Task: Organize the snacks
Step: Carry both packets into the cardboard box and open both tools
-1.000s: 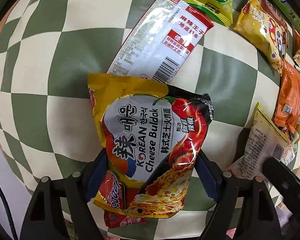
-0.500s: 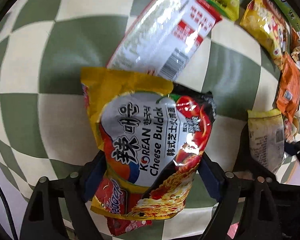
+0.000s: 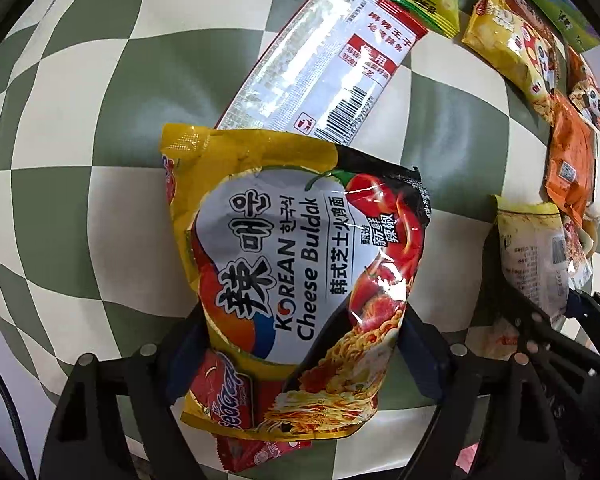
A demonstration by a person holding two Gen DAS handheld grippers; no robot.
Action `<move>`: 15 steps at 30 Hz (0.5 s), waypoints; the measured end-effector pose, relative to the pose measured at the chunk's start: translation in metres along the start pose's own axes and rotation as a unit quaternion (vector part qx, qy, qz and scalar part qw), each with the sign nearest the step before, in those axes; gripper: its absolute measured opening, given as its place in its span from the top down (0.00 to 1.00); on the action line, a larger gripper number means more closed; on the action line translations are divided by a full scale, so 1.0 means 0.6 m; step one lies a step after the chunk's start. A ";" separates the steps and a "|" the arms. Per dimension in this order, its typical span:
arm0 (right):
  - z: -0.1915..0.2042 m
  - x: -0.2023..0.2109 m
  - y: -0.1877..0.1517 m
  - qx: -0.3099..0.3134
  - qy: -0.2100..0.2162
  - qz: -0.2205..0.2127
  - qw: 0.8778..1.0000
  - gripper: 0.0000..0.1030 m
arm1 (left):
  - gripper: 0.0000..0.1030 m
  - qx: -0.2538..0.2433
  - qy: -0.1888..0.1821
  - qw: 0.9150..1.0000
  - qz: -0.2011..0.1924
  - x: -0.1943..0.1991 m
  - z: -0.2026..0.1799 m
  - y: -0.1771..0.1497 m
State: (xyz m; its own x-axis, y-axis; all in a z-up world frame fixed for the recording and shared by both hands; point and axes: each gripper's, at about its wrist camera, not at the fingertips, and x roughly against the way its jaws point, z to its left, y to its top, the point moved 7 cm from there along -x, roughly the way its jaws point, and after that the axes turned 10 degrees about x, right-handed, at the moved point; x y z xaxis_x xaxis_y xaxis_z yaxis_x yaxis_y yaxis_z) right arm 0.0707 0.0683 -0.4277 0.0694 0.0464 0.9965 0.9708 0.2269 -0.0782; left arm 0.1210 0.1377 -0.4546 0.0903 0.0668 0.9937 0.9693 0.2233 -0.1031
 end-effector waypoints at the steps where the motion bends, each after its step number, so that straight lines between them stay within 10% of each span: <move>1: -0.003 0.001 -0.002 -0.006 0.001 -0.007 1.000 0.51 | 0.17 -0.002 -0.001 1.000 -0.001 0.002 0.001 -0.003; 15: -0.091 0.193 -0.040 -0.082 0.078 -0.121 0.986 0.56 | 0.18 -0.032 -0.062 0.995 -0.076 0.141 -0.072 0.001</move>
State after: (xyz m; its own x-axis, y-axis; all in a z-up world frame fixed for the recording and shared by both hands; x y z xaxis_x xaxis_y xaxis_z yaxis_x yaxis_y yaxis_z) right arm 0.0678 0.0148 -0.3088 -0.1462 -0.1426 0.9789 0.9866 0.0520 0.1549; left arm 0.1389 0.1013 -0.3687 -0.0833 0.1584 0.9839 0.9826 0.1774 0.0546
